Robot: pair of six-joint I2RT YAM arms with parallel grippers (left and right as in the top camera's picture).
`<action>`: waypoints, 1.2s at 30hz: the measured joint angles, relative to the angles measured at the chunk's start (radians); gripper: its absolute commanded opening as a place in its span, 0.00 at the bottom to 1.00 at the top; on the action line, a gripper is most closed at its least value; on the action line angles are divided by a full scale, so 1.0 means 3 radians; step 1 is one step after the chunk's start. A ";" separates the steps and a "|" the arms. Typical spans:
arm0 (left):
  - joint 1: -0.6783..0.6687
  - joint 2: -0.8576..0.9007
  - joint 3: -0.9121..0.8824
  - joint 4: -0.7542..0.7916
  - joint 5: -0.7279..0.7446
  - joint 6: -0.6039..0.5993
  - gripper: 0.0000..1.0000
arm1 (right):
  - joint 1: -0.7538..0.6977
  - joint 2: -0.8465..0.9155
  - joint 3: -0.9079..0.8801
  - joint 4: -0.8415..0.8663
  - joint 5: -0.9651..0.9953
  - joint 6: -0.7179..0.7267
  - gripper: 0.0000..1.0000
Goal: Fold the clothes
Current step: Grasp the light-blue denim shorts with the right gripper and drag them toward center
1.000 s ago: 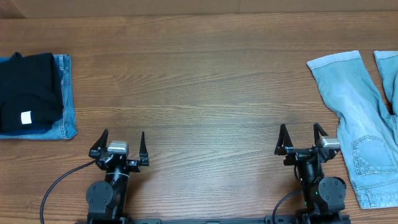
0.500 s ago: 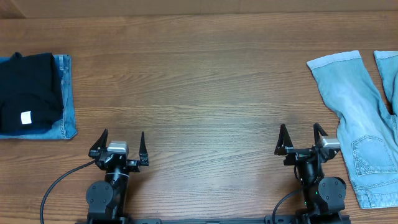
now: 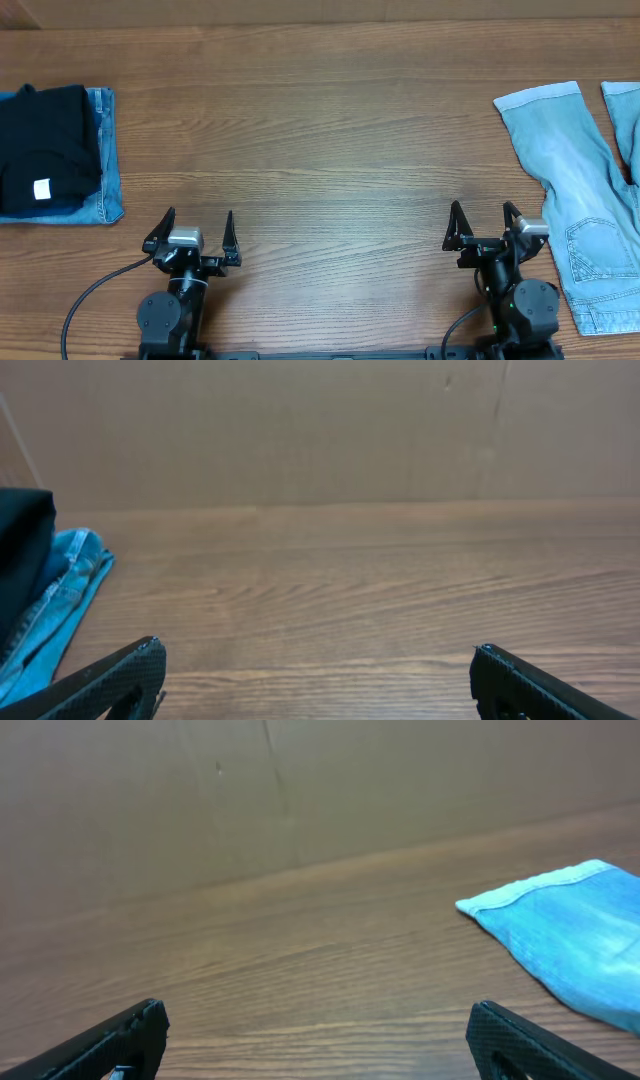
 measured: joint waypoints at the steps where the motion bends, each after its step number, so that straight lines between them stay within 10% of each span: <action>1: 0.0000 0.0004 0.0061 -0.0069 0.0003 -0.0015 1.00 | 0.0000 0.0094 0.0137 -0.0112 0.0022 0.0018 1.00; 16: 0.0000 0.2022 0.2076 -0.1266 0.0154 -0.0034 1.00 | 0.0000 0.2591 0.2502 -0.1862 0.0058 0.0127 1.00; 24: 0.0000 0.2420 0.2482 -0.1413 0.0384 -0.0034 1.00 | -0.0095 0.3151 0.2837 -0.2296 0.0327 0.0357 1.00; 36: 0.0000 0.2422 0.2483 -0.1413 0.0395 -0.0174 1.00 | -0.2355 0.4314 0.2874 -0.2668 0.0252 0.0464 1.00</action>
